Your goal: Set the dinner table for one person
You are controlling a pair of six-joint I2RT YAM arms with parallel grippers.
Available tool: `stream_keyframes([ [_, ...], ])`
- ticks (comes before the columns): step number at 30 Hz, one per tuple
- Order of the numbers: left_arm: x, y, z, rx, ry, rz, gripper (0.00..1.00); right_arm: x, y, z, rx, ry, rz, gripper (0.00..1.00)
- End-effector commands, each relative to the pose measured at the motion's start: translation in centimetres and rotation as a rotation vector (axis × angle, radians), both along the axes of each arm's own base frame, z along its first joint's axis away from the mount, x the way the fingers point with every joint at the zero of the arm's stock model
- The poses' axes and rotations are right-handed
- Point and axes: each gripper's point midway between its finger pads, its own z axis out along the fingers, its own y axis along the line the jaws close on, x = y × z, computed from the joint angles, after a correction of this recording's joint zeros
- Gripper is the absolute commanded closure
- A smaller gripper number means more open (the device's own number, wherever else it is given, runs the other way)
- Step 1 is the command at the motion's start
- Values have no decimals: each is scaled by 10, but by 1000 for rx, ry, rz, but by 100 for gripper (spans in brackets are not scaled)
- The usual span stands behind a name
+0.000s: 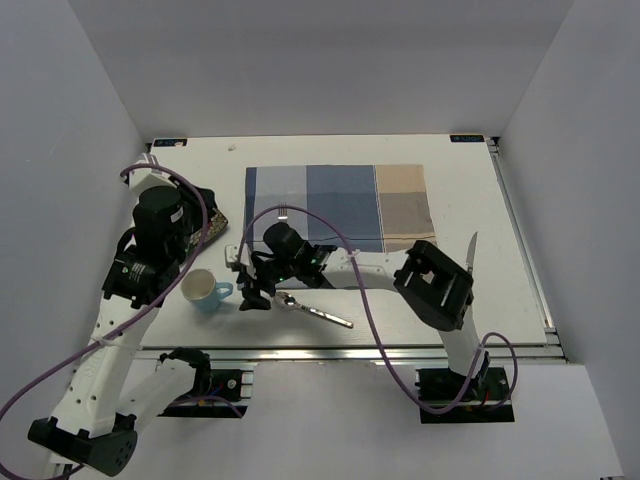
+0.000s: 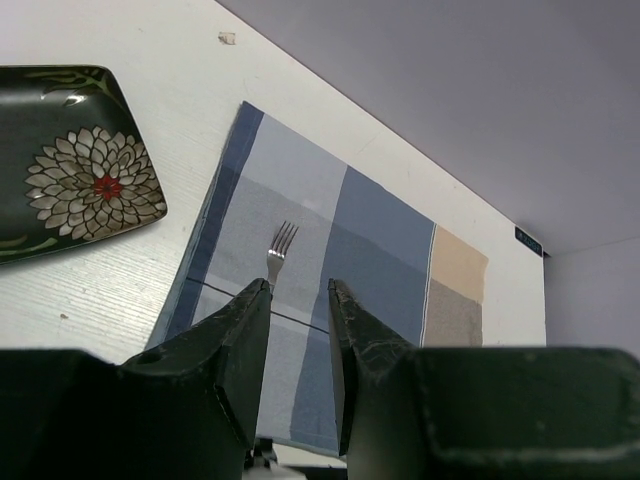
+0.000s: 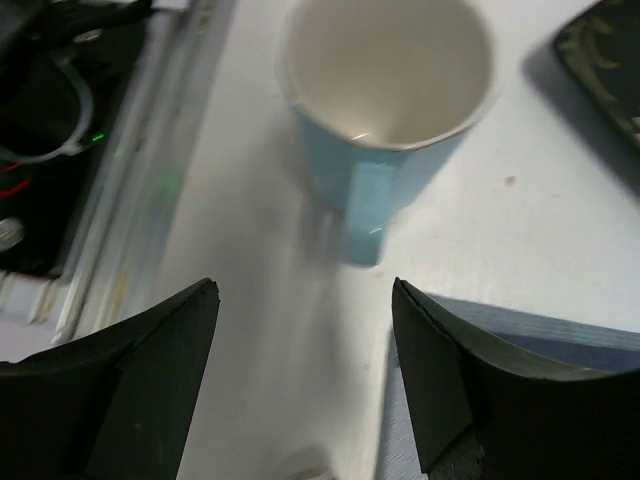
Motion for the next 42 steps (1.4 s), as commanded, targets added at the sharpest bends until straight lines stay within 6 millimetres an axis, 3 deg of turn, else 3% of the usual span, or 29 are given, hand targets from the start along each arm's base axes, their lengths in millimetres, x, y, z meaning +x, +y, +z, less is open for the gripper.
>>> stream_keyframes([
  [1, -10, 1, 11, -6, -5, -16, 60, 38, 32, 36, 104, -57, -146, 25],
  [2, -10, 1, 11, -7, -2, -18, 60, 42, 35, 27, 87, -54, -162, 26],
  [4, -12, -1, 10, -9, 6, -28, 60, 47, 42, 32, 93, -58, -171, 26],
  [5, -13, -1, 12, -11, 5, -31, 60, 47, 44, 23, 81, -51, -164, 26],
  [9, -16, -1, 13, -2, 13, -38, 60, 39, 57, 22, 88, -48, -112, 31],
  [15, -19, -1, 10, 2, 27, -46, 60, 22, 62, 6, 60, -44, -51, 39],
  [25, -16, -8, 10, 5, 31, -85, 59, 19, 66, -12, 37, -79, -23, 54],
  [38, -15, -7, 14, 2, 14, -79, 59, 23, 73, 3, 66, -87, -52, 92],
  [42, -15, -6, 16, -6, 6, -66, 59, 25, 73, 19, 93, -60, -68, 100],
])
